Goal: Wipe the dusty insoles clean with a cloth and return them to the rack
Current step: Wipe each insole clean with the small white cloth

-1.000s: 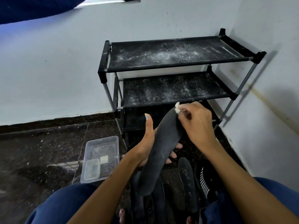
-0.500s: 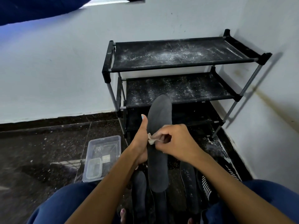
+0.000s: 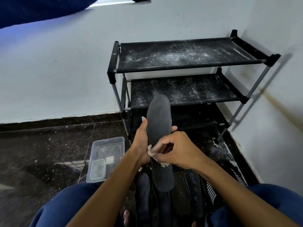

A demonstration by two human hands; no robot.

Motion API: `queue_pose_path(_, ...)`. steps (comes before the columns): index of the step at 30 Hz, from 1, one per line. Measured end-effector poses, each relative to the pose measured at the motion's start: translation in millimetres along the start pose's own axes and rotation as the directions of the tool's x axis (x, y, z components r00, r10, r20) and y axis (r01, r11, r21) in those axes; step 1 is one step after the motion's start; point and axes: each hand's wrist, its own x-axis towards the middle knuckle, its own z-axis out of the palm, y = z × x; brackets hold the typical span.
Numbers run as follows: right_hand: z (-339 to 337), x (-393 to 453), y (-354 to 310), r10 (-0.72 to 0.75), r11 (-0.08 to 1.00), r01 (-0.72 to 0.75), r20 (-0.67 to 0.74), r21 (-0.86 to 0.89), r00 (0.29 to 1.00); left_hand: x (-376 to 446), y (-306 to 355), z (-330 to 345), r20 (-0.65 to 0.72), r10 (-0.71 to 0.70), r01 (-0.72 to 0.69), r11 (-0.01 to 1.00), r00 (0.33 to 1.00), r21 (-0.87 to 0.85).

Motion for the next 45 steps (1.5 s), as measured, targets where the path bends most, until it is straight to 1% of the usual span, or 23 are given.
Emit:
queue_pose_path(1, -1.9, 0.4, -0.4, 0.006, 1.000, -0.006, -0.026, 0.028, 1.000, -1.8, 1.4, 1.9, 0.010, 0.015, -0.015, 1.000, 1.000, -0.007)
queue_pose_path(2, -3.1, 1.7, 1.0, -0.006, 1.000, 0.009, -0.109, 0.021, 0.994, -2.7, 1.8, 3.3, 0.013, 0.029, -0.029, 1.000, 0.999, 0.001)
queue_pose_path(3, -3.9, 3.3, 3.4, -0.038, 0.999, 0.032, -0.229, -0.029, 0.973, -2.2, 2.0, 3.7, 0.023, 0.038, -0.038, 0.999, 0.999, 0.016)
queue_pose_path(5, -4.1, 6.6, 10.6, -0.139, 0.976, 0.045, -0.444, -0.215, 0.885, -2.4, 0.4, 6.1, 0.052, 0.028, -0.031, 0.998, 0.998, 0.054)
queue_pose_path(7, -3.7, 7.6, 15.9, -0.180, 0.951, 0.011, -0.523, -0.309, 0.833, -3.6, -2.1, 9.4, 0.078, -0.001, -0.005, 0.997, 0.997, 0.080)
queue_pose_path(8, -2.7, 7.6, 17.3, -0.183, 0.948, 0.013, -0.509, -0.319, 0.841, -3.8, -3.1, 10.6, 0.086, -0.015, 0.008, 0.996, 0.996, 0.088)
queue_pose_path(10, 2.3, 5.6, 15.4, -0.167, 0.956, 0.049, -0.401, -0.288, 0.901, -4.4, -2.5, 11.5, 0.086, -0.029, 0.023, 0.997, 0.996, 0.071)
queue_pose_path(13, 6.2, 1.6, 5.4, -0.082, 0.991, 0.061, -0.179, -0.118, 0.980, -4.4, 1.4, 9.3, 0.049, 0.017, -0.017, 1.000, 0.999, -0.008)
queue_pose_path(15, 4.1, 2.1, 3.0, -0.046, 0.997, 0.040, -0.099, -0.065, 0.994, -6.4, 4.1, 9.0, 0.036, 0.046, -0.044, 0.998, 0.998, -0.050)
queue_pose_path(17, 2.3, 3.6, 4.6, -0.055, 0.995, 0.039, -0.172, -0.096, 0.984, -7.9, 5.7, 9.7, 0.067, 0.069, -0.066, 0.996, 0.995, -0.053)
queue_pose_path(19, 3.0, 5.6, 8.7, -0.110, 0.974, 0.041, -0.306, -0.223, 0.946, -8.2, 6.7, 11.3, 0.089, 0.087, -0.083, 0.995, 0.992, -0.051)
queue_pose_path(21, 4.2, 5.6, 10.8, -0.134, 0.958, 0.043, -0.313, -0.283, 0.940, -7.3, 6.8, 12.3, 0.095, 0.096, -0.091, 0.994, 0.991, -0.062)
queue_pose_path(24, 0.1, 1.4, 5.8, -0.052, 0.981, 0.035, -0.084, -0.192, 0.995, -5.0, 6.1, 11.1, 0.080, 0.094, -0.088, 0.994, 0.992, -0.068)
queue_pose_path(26, -2.6, -0.9, 4.7, -0.003, 0.985, 0.010, 0.036, -0.174, 0.999, -3.7, 6.3, 9.3, 0.053, 0.115, -0.110, 0.990, 0.992, -0.092)
queue_pose_path(27, -3.1, -1.2, 5.6, -0.003, 0.984, 0.007, 0.024, -0.177, 1.000, -3.5, 7.1, 9.3, 0.045, 0.128, -0.122, 0.987, 0.991, -0.108)
queue_pose_path(30, -2.9, 1.9, 12.6, -0.029, 0.978, -0.014, -0.202, -0.209, 0.979, -0.9, 8.7, 10.0, 0.051, 0.133, -0.125, 0.982, 0.990, -0.141)
queue_pose_path(32, -3.5, 3.3, 15.1, -0.026, 0.977, -0.036, -0.281, -0.212, 0.959, 2.1, 8.5, 10.8, 0.052, 0.137, -0.127, 0.979, 0.989, -0.161)
queue_pose_path(33, -3.8, 2.9, 13.7, -0.025, 0.976, -0.032, -0.258, -0.215, 0.966, 3.6, 8.1, 11.2, 0.047, 0.141, -0.131, 0.976, 0.989, -0.172)
queue_pose_path(37, -5.1, -2.8, 7.8, 0.024, 0.981, -0.024, -0.002, -0.194, 1.000, 9.2, 6.0, 11.6, 0.018, 0.162, -0.154, 0.965, 0.987, -0.214)
queue_pose_path(39, -8.0, -2.7, 10.7, 0.019, 0.980, -0.031, -0.062, -0.195, 0.998, 9.5, 6.9, 12.3, 0.021, 0.174, -0.166, 0.963, 0.985, -0.211)
queue_pose_path(42, -13.4, 0.3, 15.7, 0.011, 0.966, -0.087, -0.300, -0.242, 0.954, 8.1, 10.1, 14.1, 0.012, 0.189, -0.183, 0.963, 0.982, -0.196)
queue_pose_path(43, -14.3, 0.2, 13.8, 0.010, 0.967, -0.085, -0.300, -0.238, 0.954, 7.1, 10.8, 14.9, 0.004, 0.189, -0.185, 0.963, 0.982, -0.198)
queue_pose_path(45, -12.5, -1.5, 7.3, 0.044, 0.977, -0.070, -0.130, -0.202, 0.990, 5.5, 12.0, 15.0, -0.015, 0.183, -0.182, 0.960, 0.983, -0.211)
